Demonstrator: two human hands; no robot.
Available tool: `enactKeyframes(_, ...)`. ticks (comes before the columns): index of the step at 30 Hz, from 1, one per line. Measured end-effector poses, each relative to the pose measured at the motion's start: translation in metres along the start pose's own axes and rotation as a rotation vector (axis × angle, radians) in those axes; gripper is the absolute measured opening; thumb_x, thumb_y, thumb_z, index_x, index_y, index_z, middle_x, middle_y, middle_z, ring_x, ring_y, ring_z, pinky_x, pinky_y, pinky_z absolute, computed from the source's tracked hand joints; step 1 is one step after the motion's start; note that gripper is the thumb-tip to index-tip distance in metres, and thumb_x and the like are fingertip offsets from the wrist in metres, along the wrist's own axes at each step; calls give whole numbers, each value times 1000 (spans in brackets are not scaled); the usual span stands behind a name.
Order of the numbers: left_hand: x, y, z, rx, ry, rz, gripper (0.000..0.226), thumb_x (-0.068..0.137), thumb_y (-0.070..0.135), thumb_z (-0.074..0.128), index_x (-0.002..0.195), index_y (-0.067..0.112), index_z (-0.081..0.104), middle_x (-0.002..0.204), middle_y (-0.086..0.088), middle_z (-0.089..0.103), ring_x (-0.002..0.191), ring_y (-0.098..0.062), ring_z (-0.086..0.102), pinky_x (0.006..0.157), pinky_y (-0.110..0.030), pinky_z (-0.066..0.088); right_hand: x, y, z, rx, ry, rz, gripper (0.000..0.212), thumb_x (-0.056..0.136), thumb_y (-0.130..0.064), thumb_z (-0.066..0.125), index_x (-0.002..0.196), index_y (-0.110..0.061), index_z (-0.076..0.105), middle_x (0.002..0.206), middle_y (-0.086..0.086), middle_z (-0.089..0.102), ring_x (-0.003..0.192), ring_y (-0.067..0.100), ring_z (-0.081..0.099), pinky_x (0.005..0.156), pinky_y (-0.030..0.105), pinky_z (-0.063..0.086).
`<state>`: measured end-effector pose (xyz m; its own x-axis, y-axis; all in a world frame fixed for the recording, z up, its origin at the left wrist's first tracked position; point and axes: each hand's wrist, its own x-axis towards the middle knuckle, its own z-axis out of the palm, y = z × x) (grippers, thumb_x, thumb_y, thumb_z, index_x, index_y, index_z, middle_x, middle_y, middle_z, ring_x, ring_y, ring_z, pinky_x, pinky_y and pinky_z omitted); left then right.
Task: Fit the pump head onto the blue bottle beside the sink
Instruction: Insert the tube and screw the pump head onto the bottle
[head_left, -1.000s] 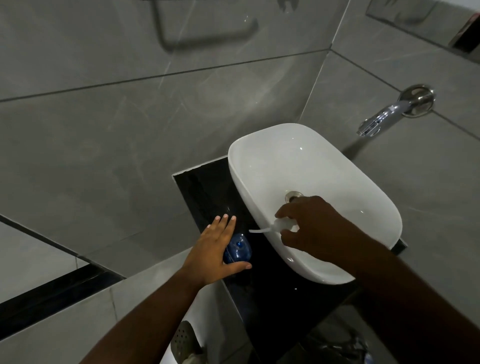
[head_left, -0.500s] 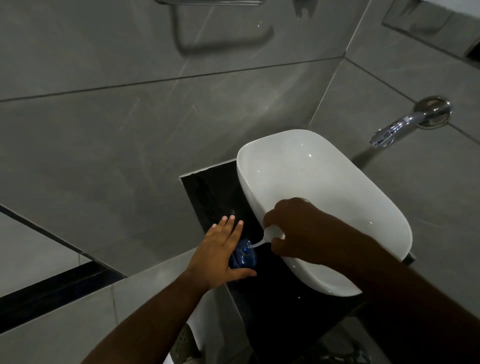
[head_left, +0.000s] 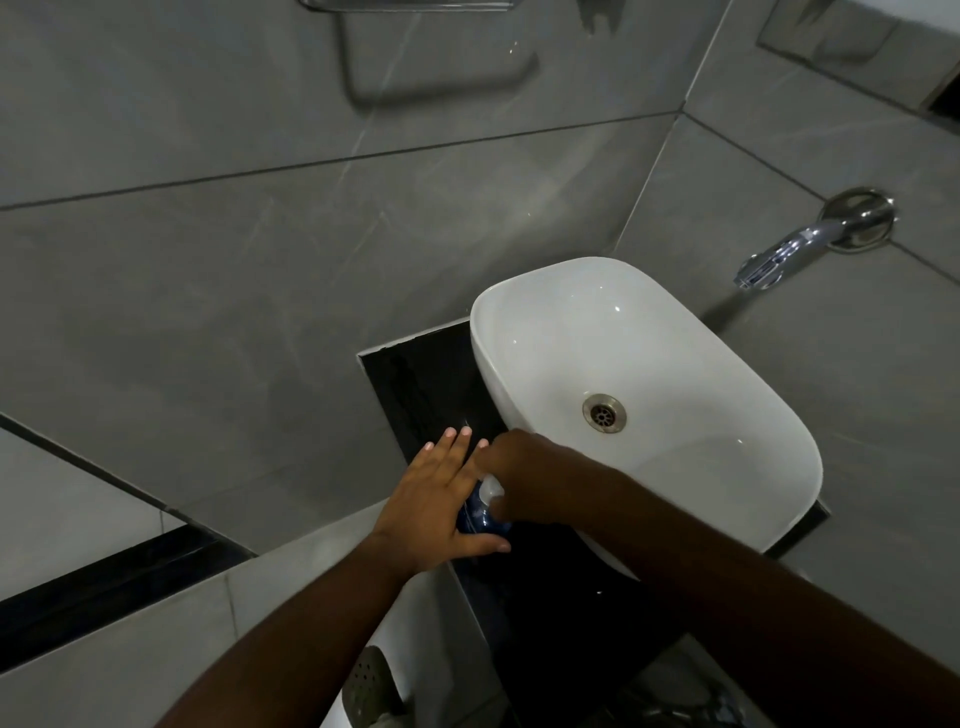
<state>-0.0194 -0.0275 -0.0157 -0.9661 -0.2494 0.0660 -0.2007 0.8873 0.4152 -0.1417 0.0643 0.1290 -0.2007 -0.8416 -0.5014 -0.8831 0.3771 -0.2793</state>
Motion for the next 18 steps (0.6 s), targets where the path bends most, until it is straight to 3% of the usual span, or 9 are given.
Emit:
enactKeyframes(6, 0, 0, -2, 22, -4, 3, 112, 75, 92, 42, 154, 28, -5, 163, -8, -1, 149, -20, -12, 120, -46, 1, 0, 25, 25, 210, 38, -43, 41, 85, -13, 64, 120, 4, 53, 122, 24, 59, 113, 35, 56, 101, 41, 41)
enactKeyframes(9, 1, 0, -2, 41, -12, 2, 111, 76, 92, 39, 155, 25, 0, 164, -8, 0, 149, -20, -12, 120, -46, 0, 2, 33, 32, 266, 124, -35, 39, 82, -24, 68, 113, -4, 58, 112, 17, 65, 100, 27, 62, 89, 33, 47)
enactKeyframes(12, 2, 0, -2, 36, -21, -2, 111, 77, 92, 40, 156, 23, 4, 164, -7, -1, 149, -19, -13, 120, -47, 0, 4, 33, 37, 224, 210, -5, 42, 76, -41, 71, 104, -11, 60, 100, 8, 68, 77, 12, 55, 73, 25, 40)
enactKeyframes(16, 1, -1, -2, 23, -20, -8, 110, 76, 92, 40, 156, 25, 4, 164, -7, 0, 149, -19, -13, 120, -46, 0, -2, 34, 39, 321, 250, -101, 40, 76, -35, 72, 106, -12, 61, 98, 7, 70, 81, 14, 63, 74, 24, 51)
enactKeyframes(18, 1, 0, -2, 33, -23, -9, 111, 76, 92, 40, 156, 24, 4, 164, -7, 0, 149, -20, -12, 120, -46, 0, -3, 36, 39, 319, 265, -113, 31, 78, -31, 71, 99, -9, 66, 93, 10, 71, 78, 15, 63, 74, 20, 49)
